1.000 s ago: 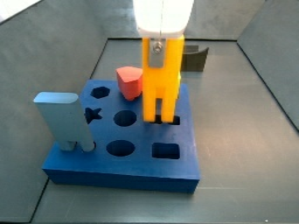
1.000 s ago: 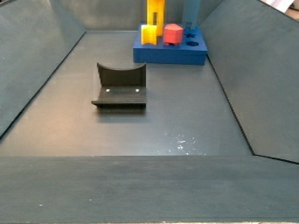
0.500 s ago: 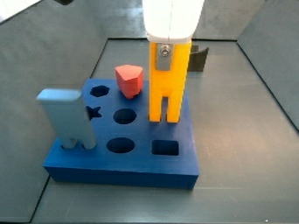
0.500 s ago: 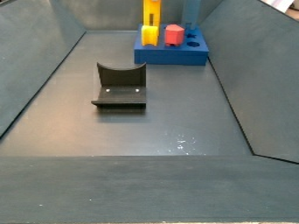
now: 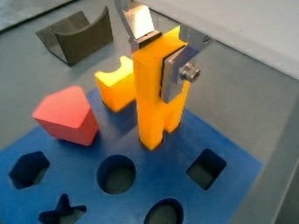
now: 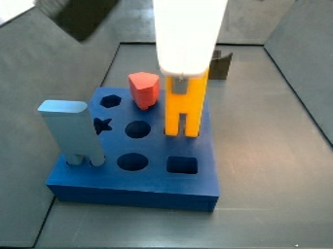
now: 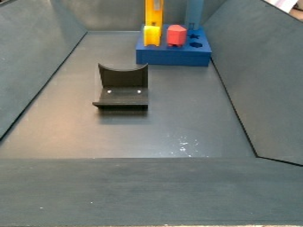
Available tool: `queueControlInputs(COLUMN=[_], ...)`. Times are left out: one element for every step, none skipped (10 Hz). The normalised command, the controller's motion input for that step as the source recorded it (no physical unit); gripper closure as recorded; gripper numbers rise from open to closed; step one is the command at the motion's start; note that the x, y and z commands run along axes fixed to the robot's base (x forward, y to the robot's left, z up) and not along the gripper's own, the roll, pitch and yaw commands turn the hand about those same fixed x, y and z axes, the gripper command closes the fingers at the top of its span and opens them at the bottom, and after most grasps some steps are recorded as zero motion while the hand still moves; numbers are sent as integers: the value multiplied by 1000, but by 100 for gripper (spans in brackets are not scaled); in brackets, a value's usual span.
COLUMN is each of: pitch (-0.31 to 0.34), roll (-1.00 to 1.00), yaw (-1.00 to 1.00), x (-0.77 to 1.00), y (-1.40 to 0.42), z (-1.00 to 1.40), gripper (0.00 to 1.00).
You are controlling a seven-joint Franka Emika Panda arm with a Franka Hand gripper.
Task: Pick up the double-square object. Move up. Place the double-square object on the fixture. Regrasp the double-square object. Move to above the board. Insert the double-square object.
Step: Insert the double-square object.
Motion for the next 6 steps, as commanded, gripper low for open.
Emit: queueControlInputs(pitch=[0, 0, 0, 0, 0, 0], roll=[104, 99, 93, 97, 97, 0], yaw=[0, 0, 0, -26, -20, 0], x=[249, 249, 271, 317, 311, 0], y=[0, 0, 0, 0, 0, 0], z=[-1000, -1000, -1000, -1000, -1000, 0], gripper=[100, 100, 100, 100, 100, 100])
